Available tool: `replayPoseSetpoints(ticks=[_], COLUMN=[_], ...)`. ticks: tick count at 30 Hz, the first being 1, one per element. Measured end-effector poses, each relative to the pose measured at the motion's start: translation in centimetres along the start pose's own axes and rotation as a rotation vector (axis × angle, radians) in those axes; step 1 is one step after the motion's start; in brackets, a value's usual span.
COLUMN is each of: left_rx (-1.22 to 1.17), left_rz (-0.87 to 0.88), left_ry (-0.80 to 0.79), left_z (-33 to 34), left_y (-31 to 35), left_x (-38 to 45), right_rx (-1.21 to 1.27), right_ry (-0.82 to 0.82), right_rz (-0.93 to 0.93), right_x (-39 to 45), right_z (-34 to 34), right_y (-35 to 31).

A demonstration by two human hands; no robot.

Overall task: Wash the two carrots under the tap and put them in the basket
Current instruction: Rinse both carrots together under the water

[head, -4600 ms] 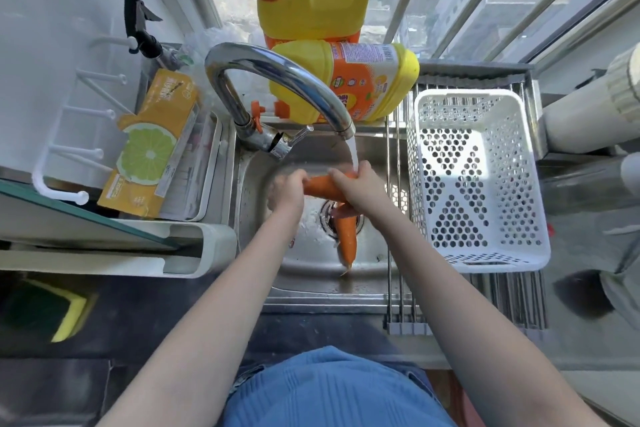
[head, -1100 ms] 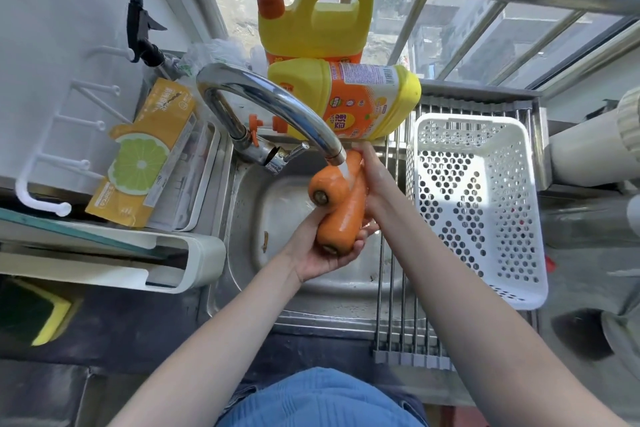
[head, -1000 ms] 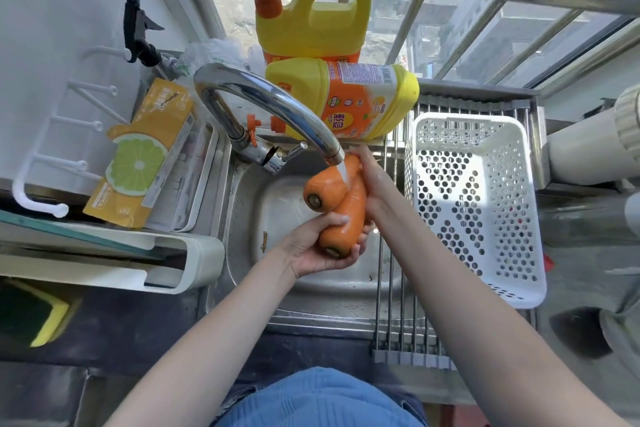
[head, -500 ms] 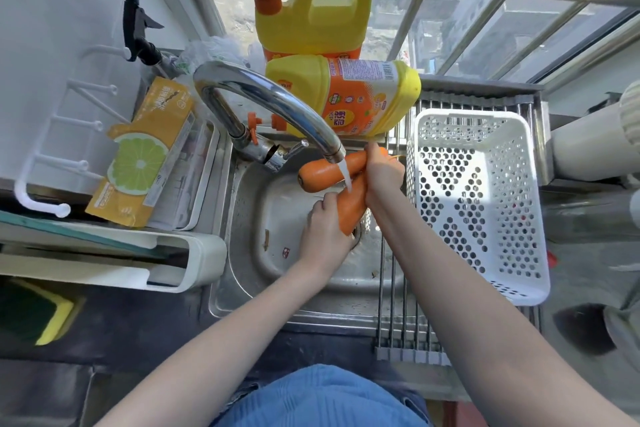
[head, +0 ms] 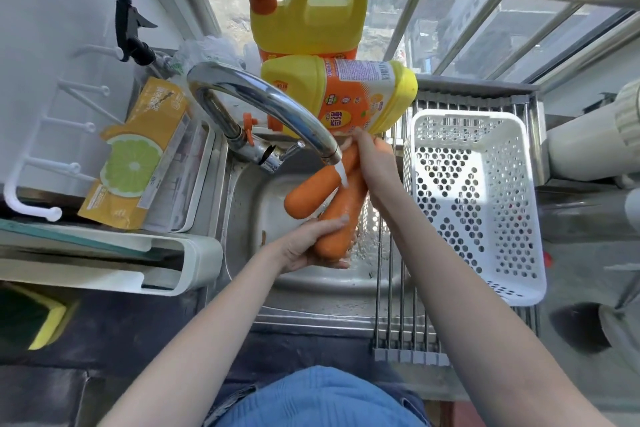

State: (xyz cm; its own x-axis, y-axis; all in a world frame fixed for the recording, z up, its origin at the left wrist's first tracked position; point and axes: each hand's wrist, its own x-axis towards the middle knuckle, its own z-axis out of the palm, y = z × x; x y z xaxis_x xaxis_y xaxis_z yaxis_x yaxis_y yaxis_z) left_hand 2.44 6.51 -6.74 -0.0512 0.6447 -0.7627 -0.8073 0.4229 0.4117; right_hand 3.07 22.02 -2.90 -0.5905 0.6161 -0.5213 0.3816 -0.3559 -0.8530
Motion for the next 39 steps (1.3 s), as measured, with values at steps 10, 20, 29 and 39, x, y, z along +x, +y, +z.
replayPoseSetpoints(ticks=[10,20,29,39], left_rx=[0.036,-0.216,-0.197,-0.279], left_rz=[-0.022,0.129,0.125,-0.006], left_ry=[0.110,-0.054,-0.088,-0.091], left_z=[-1.4,-2.1,-1.7,-1.4], left_y=[-1.2,1.8,1.1,0.0], left_x=[-0.2,-0.3,-0.9,-2.1], right_rx=[0.302,0.047,0.065,0.095], right_ry=[0.212,0.031,-0.237,-0.098], right_rz=[-0.221,0.270,0.388,0.511], right_x=[0.4,-1.3,-0.6,0.5], right_z=[-3.1,-0.2,0.0,-0.3], right_y=[-2.4,1.4,1.8,2.9])
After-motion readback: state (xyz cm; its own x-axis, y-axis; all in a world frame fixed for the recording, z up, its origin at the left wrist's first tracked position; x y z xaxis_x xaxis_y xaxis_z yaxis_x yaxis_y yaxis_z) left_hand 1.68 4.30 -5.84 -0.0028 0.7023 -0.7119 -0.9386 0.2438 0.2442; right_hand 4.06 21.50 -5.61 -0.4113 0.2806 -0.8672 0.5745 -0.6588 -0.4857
